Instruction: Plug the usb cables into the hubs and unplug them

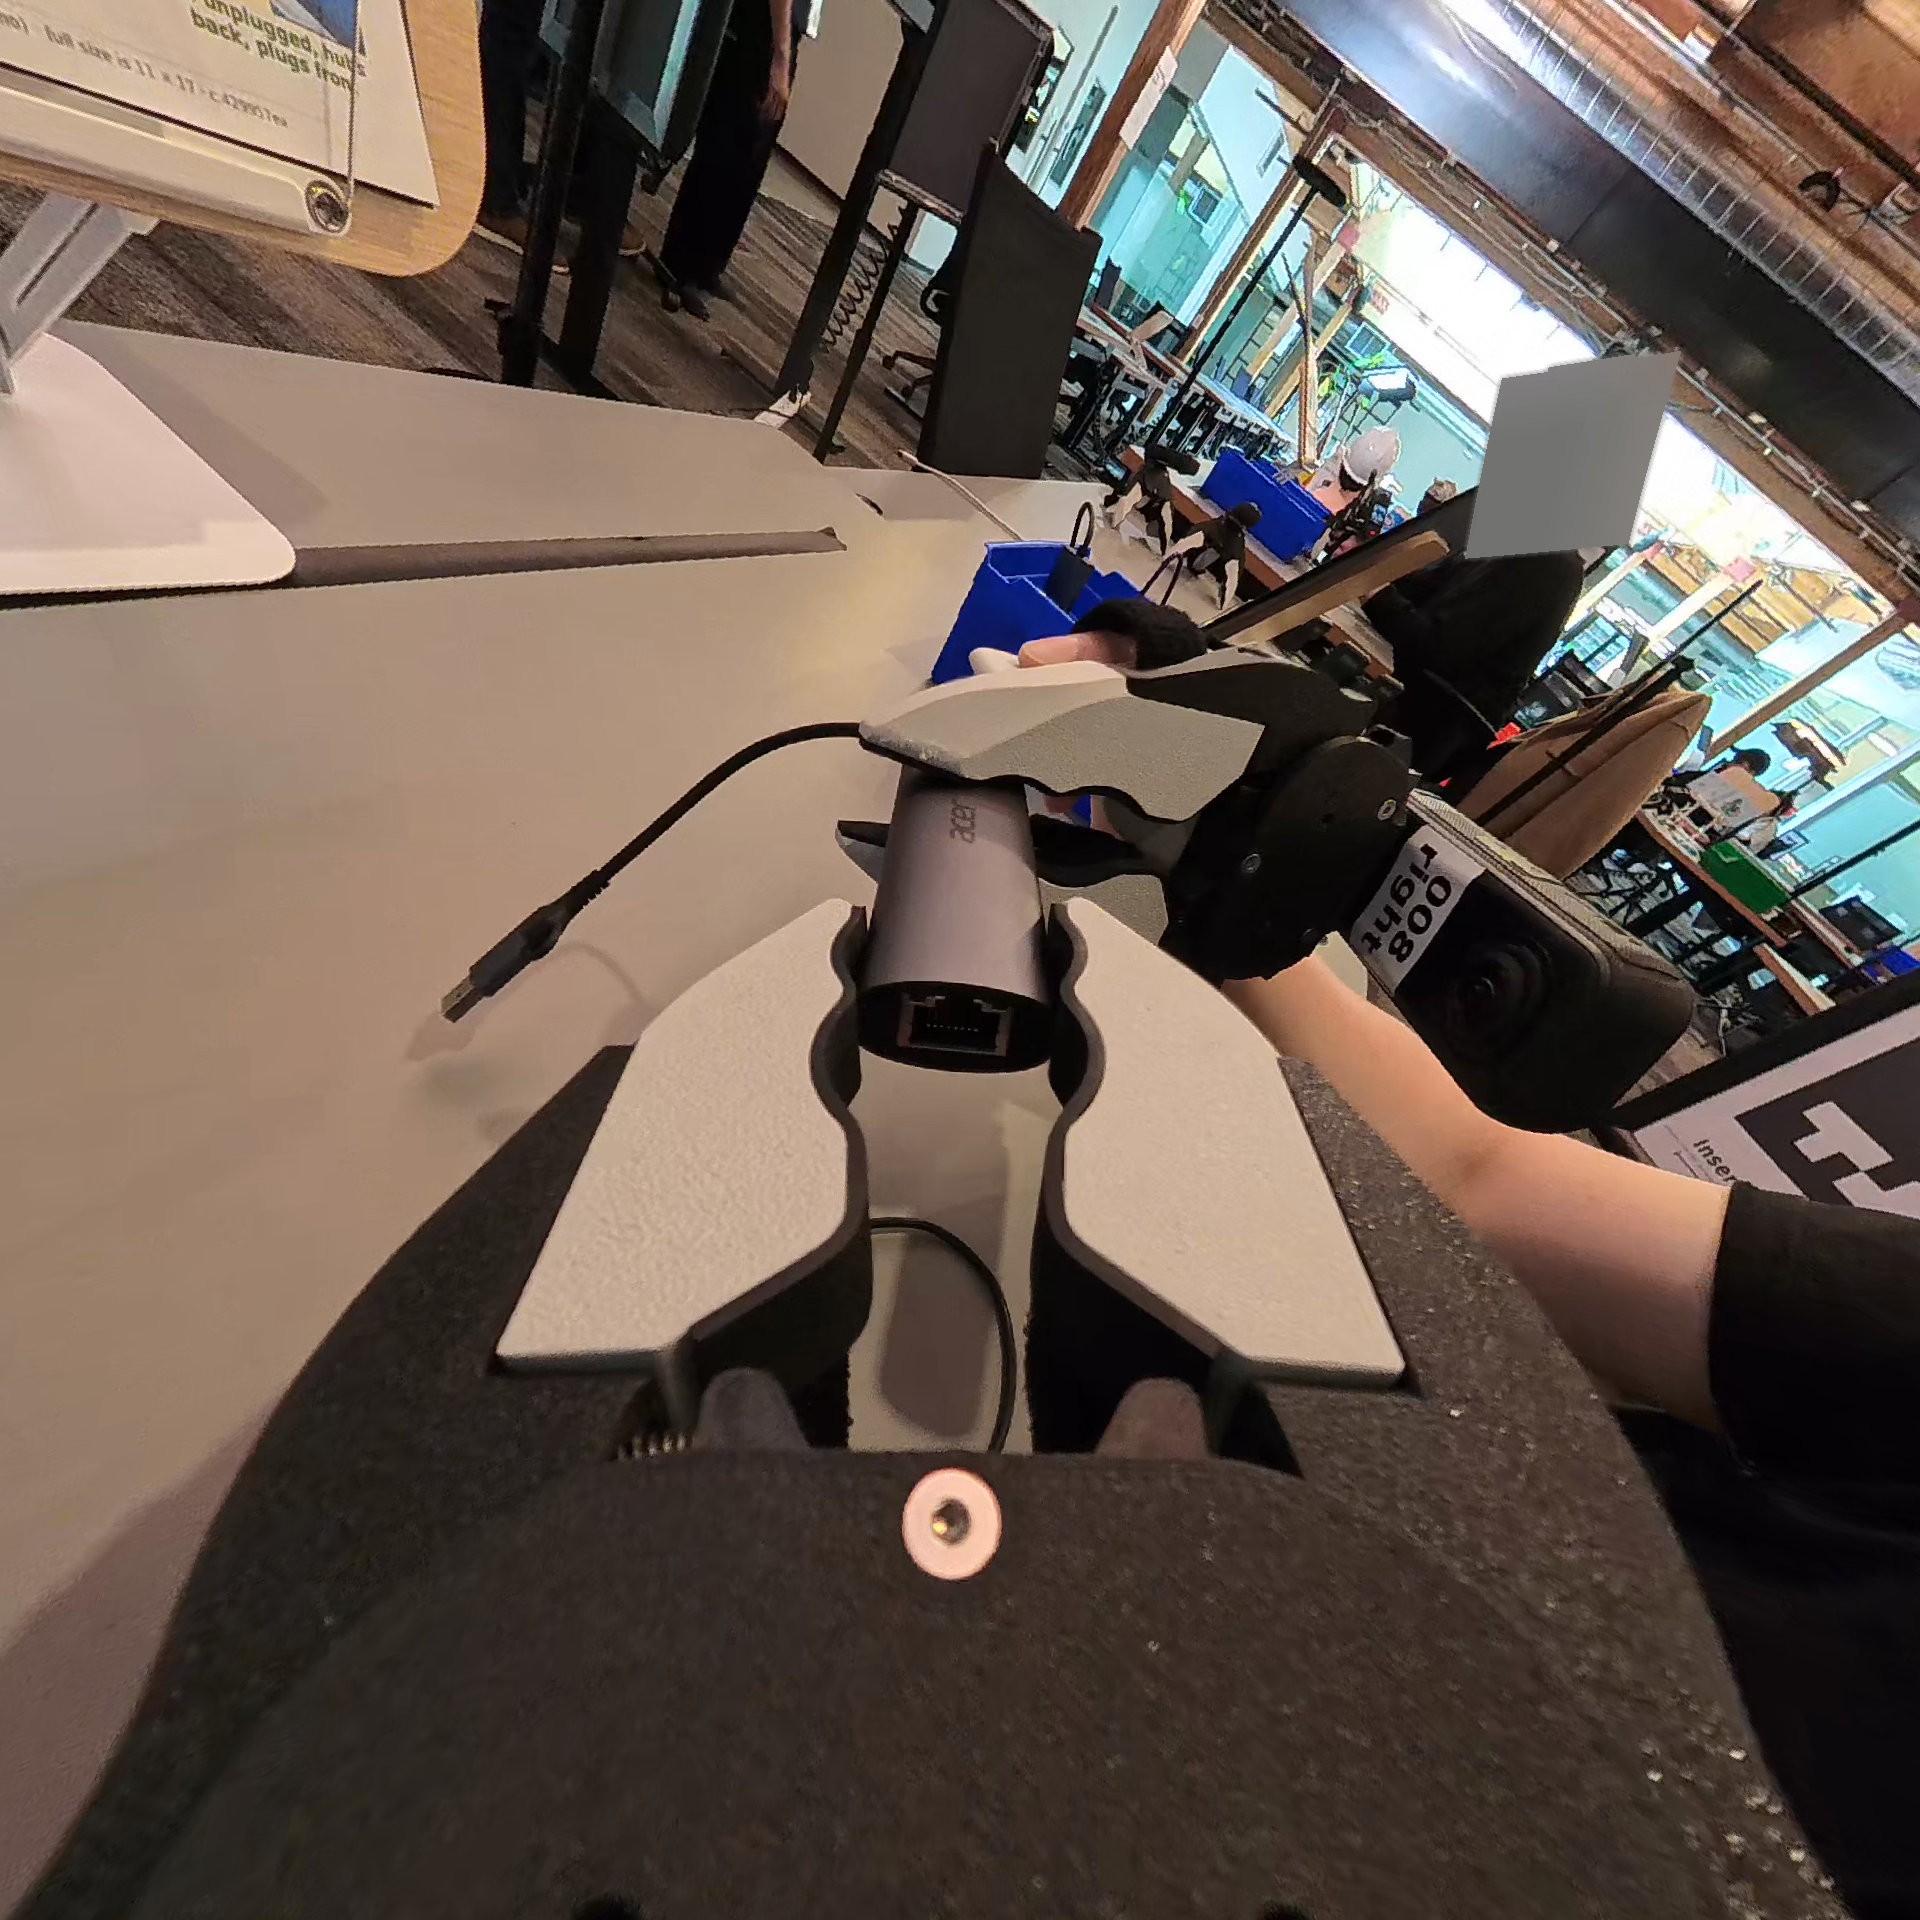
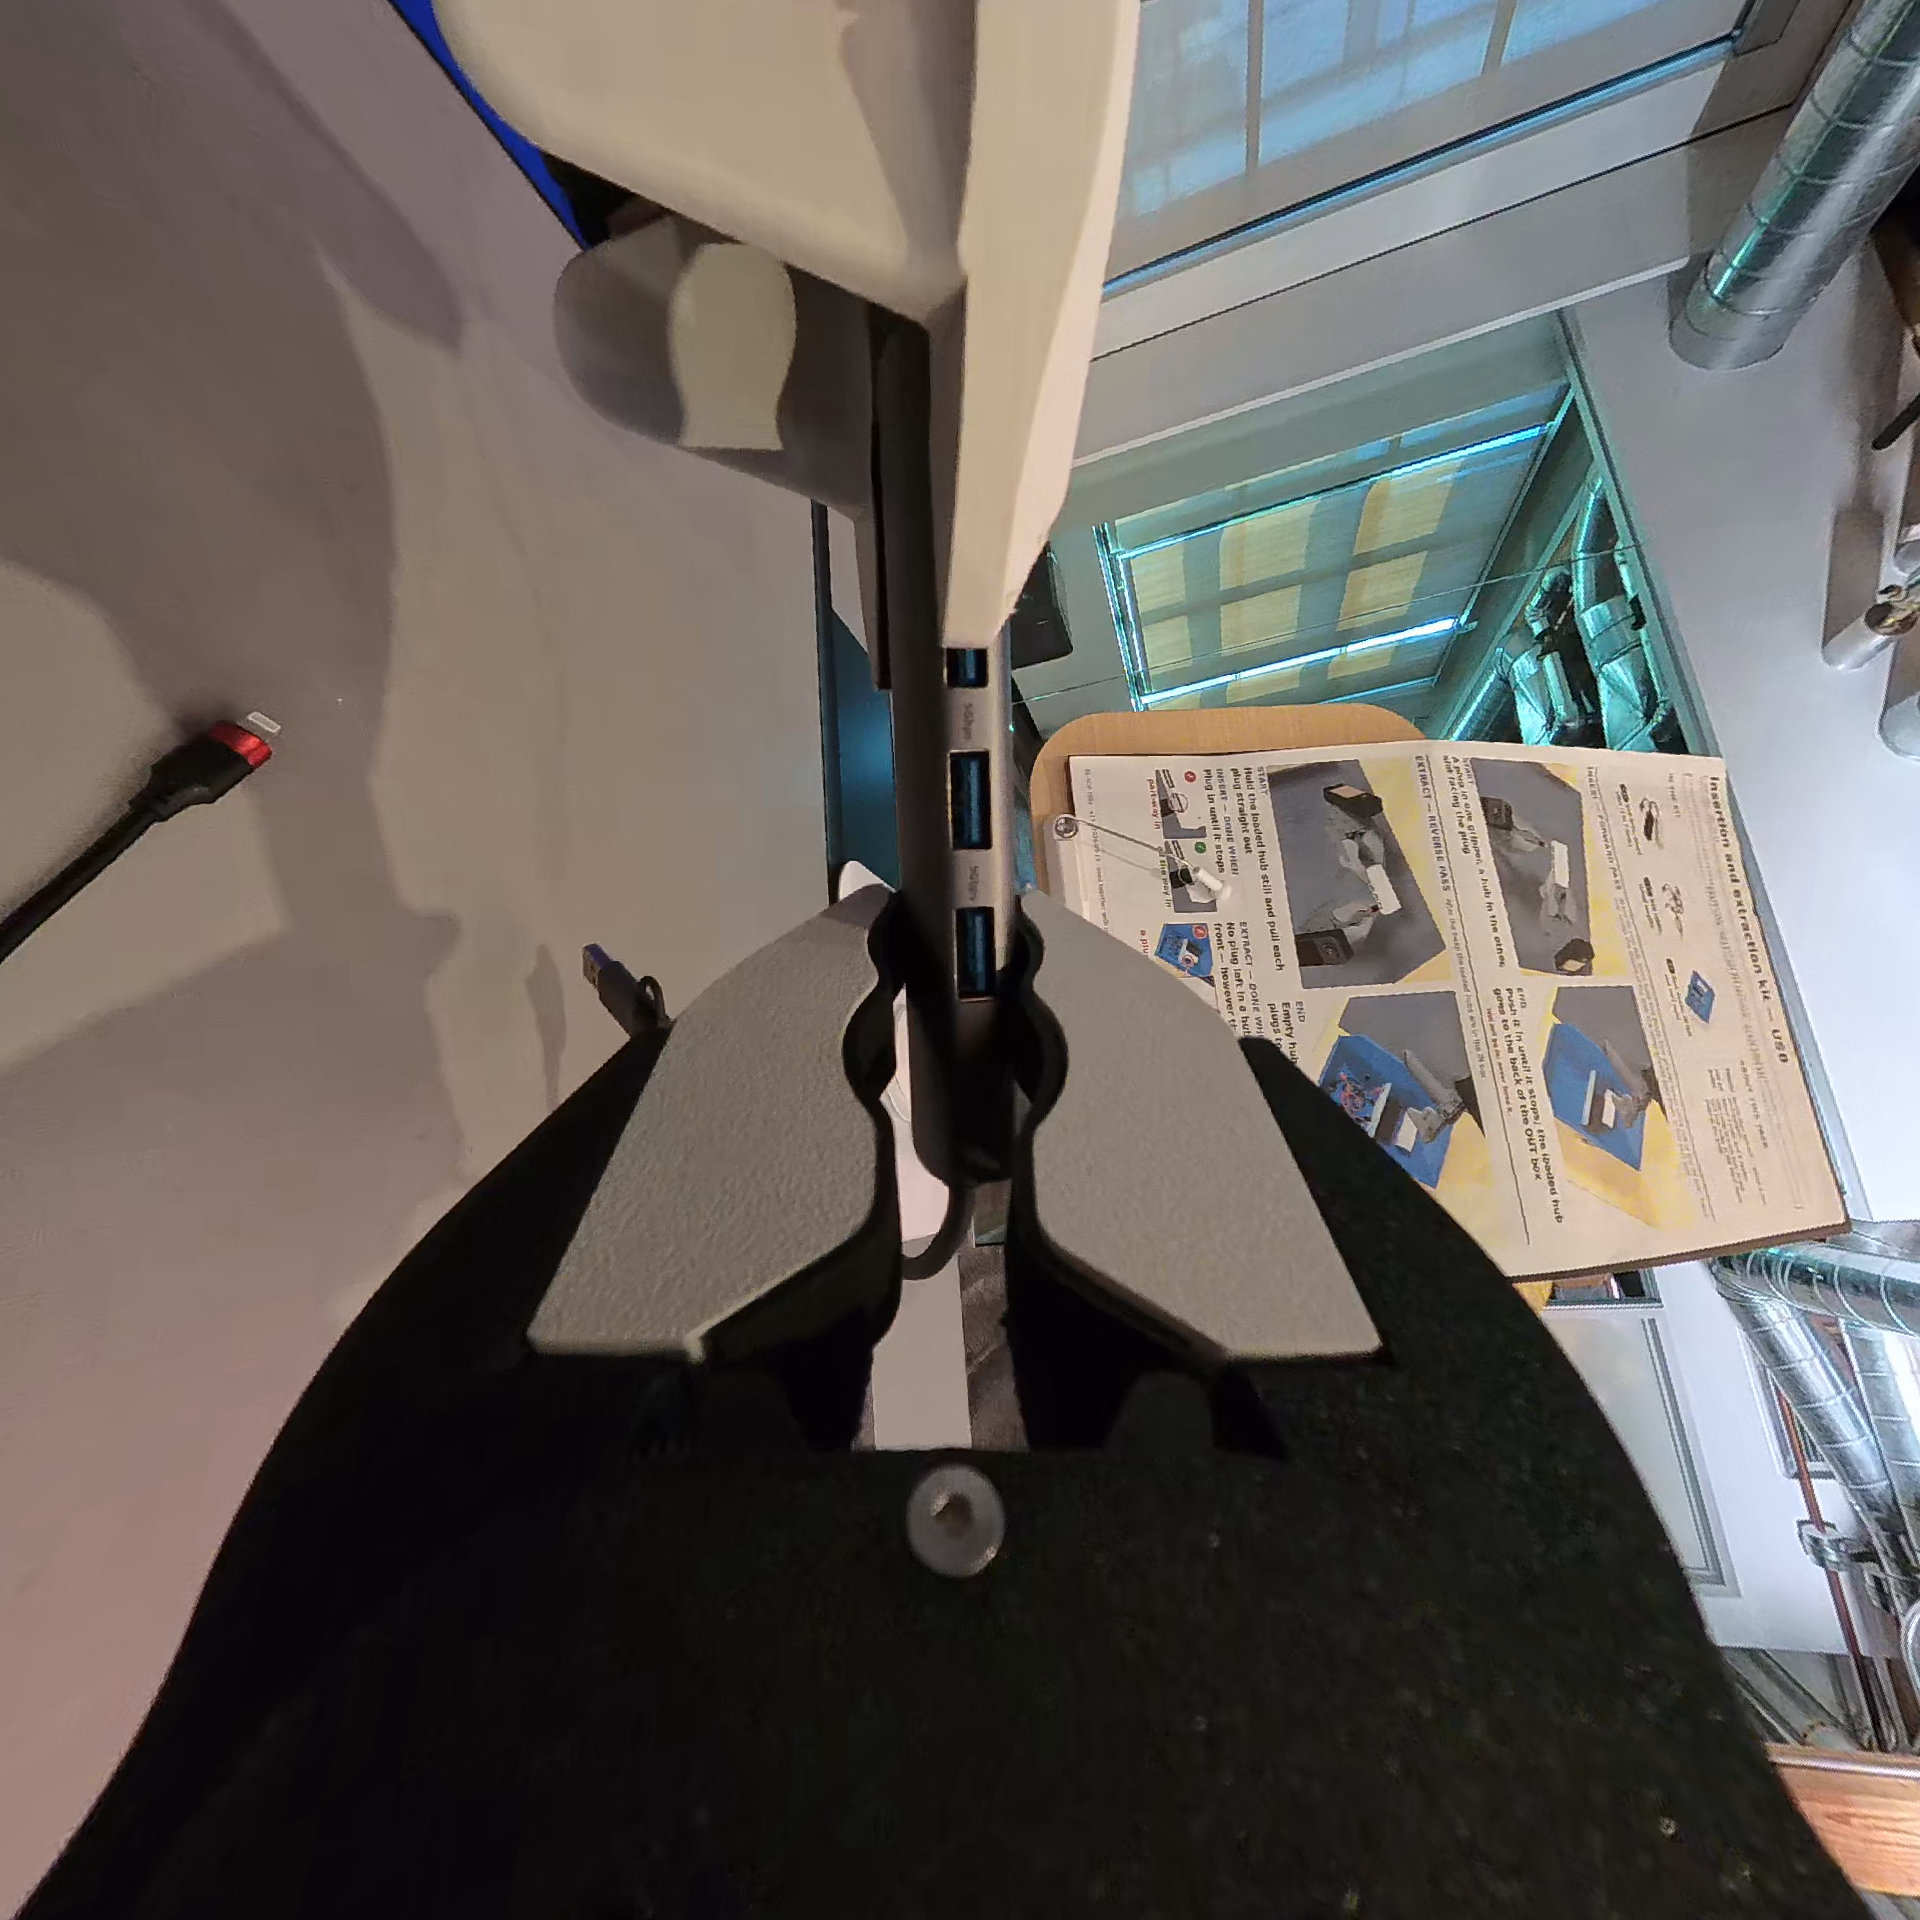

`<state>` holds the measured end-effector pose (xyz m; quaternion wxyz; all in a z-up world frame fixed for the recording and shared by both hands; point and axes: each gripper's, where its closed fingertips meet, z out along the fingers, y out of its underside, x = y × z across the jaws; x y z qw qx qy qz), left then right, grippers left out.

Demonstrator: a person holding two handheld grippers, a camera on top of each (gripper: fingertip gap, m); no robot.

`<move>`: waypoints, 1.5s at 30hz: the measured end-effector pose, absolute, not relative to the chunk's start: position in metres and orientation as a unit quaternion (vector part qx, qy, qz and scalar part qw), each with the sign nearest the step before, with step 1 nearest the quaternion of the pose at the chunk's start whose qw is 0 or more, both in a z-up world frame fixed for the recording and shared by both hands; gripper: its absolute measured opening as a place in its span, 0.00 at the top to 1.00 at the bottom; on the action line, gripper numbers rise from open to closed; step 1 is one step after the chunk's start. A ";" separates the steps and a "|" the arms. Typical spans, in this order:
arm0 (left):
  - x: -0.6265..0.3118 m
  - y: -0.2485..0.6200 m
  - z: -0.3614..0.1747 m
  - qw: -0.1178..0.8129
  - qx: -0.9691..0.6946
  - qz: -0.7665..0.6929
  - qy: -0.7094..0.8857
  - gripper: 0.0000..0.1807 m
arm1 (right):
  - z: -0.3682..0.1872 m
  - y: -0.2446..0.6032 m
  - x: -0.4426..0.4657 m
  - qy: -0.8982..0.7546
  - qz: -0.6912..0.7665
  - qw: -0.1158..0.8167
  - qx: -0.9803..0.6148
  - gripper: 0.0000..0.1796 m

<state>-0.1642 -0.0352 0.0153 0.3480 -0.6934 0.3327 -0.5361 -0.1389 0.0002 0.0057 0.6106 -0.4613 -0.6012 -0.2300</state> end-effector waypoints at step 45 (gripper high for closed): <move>-0.264 0.008 0.014 0.463 -0.702 -0.474 0.263 0.82 | -0.136 -0.139 -0.235 -0.638 0.139 0.422 -0.628 0.87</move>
